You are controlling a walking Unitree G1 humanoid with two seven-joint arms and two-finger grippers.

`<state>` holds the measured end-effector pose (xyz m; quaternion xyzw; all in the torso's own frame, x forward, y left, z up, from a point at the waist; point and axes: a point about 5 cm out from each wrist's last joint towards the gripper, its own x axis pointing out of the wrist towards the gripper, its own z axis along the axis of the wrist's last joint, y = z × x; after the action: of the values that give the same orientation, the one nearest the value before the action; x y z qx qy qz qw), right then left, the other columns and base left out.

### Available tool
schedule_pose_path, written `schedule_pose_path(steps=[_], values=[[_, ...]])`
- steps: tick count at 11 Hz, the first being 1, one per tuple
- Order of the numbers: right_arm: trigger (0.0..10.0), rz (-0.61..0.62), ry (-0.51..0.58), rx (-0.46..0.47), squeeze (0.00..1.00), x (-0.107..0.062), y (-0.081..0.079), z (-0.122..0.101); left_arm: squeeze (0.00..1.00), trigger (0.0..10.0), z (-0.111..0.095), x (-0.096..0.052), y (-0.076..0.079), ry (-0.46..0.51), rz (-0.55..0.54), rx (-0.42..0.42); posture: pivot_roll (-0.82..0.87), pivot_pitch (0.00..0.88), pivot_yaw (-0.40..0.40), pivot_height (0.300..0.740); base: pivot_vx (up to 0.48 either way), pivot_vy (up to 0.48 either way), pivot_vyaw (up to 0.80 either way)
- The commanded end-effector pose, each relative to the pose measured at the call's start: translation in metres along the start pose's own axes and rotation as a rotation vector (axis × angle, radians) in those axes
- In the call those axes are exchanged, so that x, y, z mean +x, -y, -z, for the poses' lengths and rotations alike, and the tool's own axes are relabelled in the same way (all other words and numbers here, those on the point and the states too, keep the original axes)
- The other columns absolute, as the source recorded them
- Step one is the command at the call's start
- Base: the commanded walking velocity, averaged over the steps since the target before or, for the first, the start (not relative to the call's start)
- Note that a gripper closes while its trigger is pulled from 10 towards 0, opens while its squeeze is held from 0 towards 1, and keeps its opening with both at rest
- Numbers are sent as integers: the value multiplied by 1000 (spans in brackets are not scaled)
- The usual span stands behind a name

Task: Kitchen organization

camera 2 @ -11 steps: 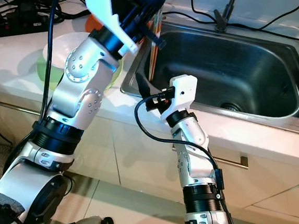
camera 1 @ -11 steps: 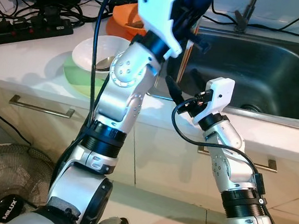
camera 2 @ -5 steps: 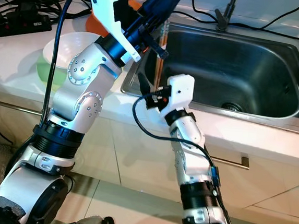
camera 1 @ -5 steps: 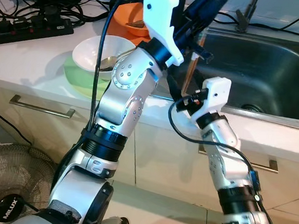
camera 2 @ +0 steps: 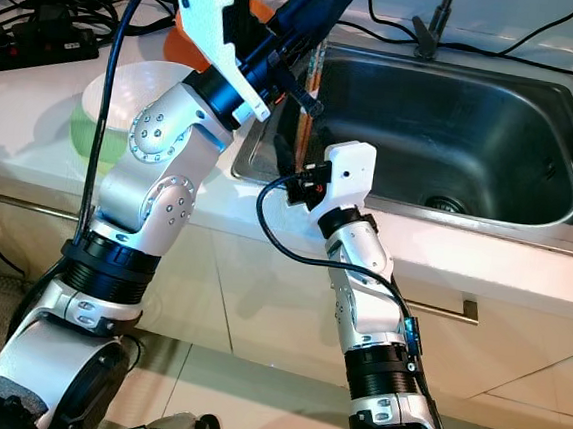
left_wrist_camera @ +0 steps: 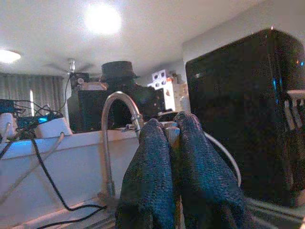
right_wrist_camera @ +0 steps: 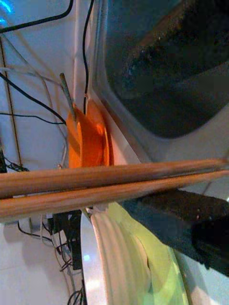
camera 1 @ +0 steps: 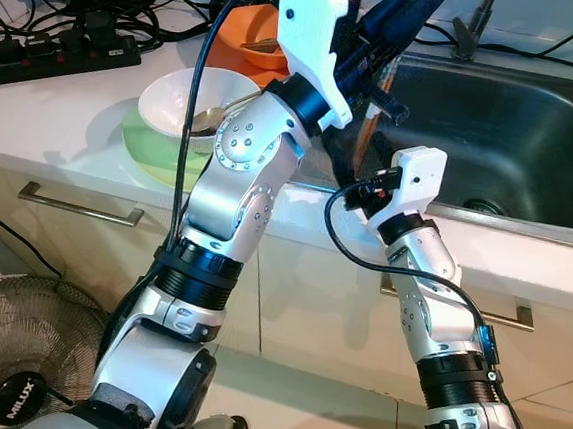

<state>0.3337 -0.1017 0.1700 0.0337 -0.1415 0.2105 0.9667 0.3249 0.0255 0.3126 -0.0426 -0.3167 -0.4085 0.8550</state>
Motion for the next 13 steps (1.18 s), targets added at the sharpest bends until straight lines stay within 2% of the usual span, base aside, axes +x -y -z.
schedule_pose_path(steps=[1, 3, 7, 12, 13], values=[[0, 1, 16, -6, 0, 4, 1, -4, 0, 10000, -1, -1, 2, 0, 8, 23, 10, 89, 67, 740, 0, 0, 0], [0, -8, 23, -4, 0, 4, 0, -5, 0, 10000, -1, 0, -1, 1, -25, 60, 9, 91, 67, 740, 0, 0, 0], [0, -9, 29, 3, 0, 5, -2, -5, 0, 10000, 1, 0, -2, 0, -29, 33, 13, 89, 70, 740, 0, 0, 0], [0, 0, 28, 0, 0, 4, 0, -4, 0, 10000, 3, 1, 1, -15, -19, 51, 12, 91, 70, 740, 0, 0, 0], [0, 4, 27, -3, 0, 4, 0, -4, 165, 10000, 4, 1, 1, -23, -23, 55, 12, 89, 70, 740, 0, 0, 0]])
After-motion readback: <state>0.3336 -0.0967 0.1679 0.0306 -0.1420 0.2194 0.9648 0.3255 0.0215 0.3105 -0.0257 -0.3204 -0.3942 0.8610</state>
